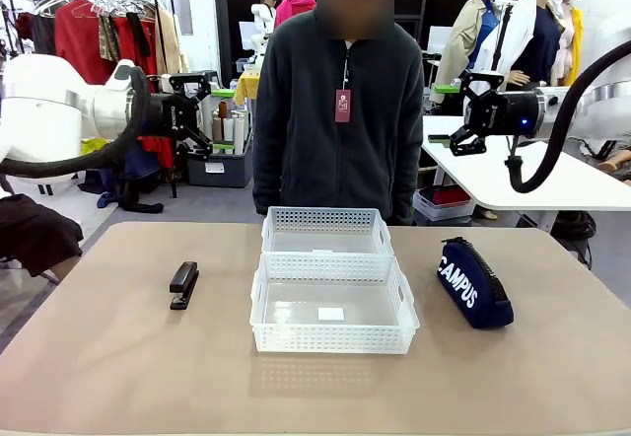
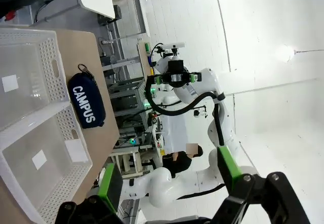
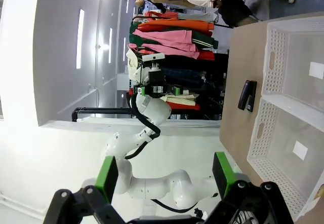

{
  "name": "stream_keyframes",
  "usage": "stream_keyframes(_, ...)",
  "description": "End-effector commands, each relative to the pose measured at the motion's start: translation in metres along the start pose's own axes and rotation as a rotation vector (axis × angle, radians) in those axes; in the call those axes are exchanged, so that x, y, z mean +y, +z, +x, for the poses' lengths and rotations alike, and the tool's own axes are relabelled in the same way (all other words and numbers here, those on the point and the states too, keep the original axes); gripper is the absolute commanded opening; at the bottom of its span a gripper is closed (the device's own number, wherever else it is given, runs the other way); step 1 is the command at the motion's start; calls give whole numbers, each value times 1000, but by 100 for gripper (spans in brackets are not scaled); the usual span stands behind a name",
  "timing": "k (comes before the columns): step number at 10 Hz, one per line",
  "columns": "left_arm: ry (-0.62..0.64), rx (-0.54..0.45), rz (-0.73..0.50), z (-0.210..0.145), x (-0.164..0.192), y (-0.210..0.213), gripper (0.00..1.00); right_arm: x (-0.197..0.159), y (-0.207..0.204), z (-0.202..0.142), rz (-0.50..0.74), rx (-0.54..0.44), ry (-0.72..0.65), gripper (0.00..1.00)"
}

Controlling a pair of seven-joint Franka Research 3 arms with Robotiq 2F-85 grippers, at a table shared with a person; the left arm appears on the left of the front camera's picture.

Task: Distribute items into two baskets.
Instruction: Pick up the Pencil pouch that the person points to.

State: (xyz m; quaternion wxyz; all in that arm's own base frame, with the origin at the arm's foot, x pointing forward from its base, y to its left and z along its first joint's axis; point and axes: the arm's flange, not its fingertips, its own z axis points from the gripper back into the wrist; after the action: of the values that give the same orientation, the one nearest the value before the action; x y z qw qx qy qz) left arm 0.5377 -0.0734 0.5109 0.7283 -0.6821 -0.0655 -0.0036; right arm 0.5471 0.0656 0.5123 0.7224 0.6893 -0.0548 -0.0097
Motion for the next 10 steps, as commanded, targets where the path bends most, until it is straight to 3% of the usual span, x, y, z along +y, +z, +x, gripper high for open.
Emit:
stream_keyframes(1,-14,-10,-27,-7,-8,3,100,8,3,8,5,5,-30,100)
stream_keyframes(10,-16,-1,-1,-4,-9,1,100,1,1,1,0,-2,-3,100)
